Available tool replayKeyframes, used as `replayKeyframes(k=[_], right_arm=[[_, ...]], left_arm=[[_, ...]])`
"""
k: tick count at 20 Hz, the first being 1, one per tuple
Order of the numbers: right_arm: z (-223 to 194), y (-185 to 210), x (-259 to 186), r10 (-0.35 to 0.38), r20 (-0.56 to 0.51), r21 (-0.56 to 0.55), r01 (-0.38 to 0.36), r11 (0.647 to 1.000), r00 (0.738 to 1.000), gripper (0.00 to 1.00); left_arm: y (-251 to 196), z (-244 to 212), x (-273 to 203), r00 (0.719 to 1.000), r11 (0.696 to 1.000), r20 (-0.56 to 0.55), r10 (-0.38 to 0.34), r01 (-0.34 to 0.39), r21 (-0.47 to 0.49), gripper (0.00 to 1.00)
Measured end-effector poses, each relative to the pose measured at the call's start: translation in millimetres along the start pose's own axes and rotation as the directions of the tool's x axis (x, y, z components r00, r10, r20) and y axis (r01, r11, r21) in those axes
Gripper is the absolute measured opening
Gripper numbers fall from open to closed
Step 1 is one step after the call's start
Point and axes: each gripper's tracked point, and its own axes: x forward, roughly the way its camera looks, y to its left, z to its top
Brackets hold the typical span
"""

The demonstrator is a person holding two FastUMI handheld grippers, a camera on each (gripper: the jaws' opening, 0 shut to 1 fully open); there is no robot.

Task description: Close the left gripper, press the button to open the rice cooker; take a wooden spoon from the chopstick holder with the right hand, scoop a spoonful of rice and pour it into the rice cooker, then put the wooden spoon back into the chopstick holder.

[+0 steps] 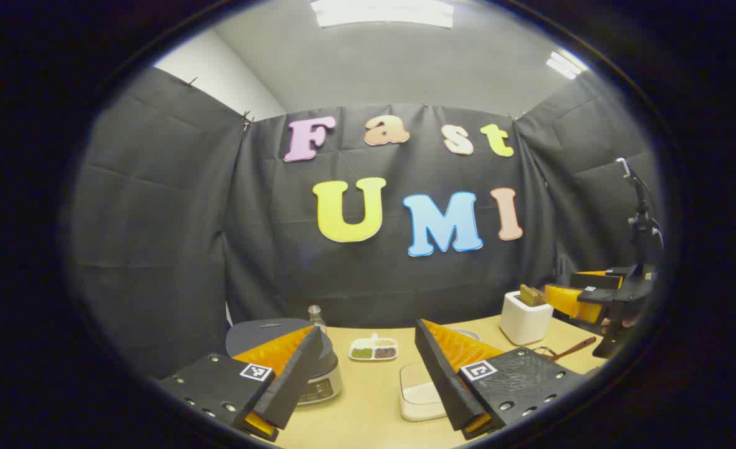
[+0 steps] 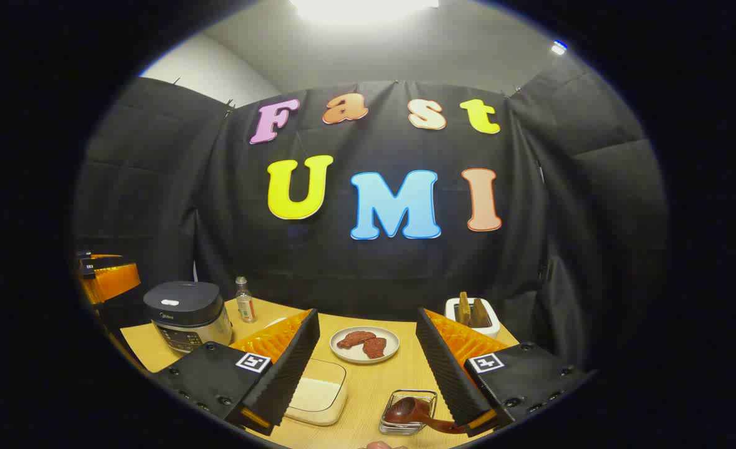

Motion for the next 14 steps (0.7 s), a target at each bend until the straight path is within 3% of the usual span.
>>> replayKeyframes(k=[5,8,14], right_arm=[[14,6,-8,-0.052,0.036,0.028,0.051,0.998,0.998,0.99],[19,3,-7,-0.09,0.031,-0.028,0.091,0.995,0.995,0.96],[26,-10,-7,-0.15,0.018,-0.035,0.151,0.988,0.989,0.99]], left_arm=[[17,7,4,0.999,0.999,0.022,-0.038,0.037,0.039,0.92],[21,5,17,0.997,0.997,0.023,-0.071,0.071,0.004,0.92],[24,2,50,0.991,0.991,0.04,-0.13,0.131,-0.019,0.92]])
